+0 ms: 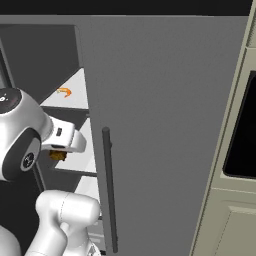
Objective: Take the shrimp, sweet potato, and mushroom from the freezer and place them in the bowl on the counter.
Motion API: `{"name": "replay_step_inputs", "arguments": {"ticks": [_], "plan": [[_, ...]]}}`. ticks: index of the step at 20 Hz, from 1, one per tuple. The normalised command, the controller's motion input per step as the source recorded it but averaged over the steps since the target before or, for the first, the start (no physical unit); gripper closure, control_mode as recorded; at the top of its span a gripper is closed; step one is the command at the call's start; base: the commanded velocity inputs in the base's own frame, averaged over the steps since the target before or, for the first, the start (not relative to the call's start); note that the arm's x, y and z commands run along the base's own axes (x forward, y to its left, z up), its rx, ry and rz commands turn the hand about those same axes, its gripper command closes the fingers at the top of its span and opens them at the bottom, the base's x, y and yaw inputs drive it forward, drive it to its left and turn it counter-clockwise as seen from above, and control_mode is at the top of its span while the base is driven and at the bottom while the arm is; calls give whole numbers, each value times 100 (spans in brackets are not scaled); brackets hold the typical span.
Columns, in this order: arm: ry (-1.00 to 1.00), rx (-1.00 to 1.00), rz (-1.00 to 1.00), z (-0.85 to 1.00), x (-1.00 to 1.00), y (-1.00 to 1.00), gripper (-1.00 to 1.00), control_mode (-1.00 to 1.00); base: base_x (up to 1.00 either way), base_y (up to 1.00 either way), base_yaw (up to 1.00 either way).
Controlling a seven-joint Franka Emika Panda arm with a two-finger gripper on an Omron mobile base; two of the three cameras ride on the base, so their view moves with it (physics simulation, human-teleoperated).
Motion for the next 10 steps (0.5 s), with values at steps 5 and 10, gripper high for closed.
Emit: {"name": "replay_step_inputs", "arguments": {"ticks": [5, 10], "plan": [[0, -3, 0, 0, 0, 7, 100, -100, 0, 0, 0], [0, 0, 0, 0, 0, 21, 100, -100, 0, 0, 0]]}}
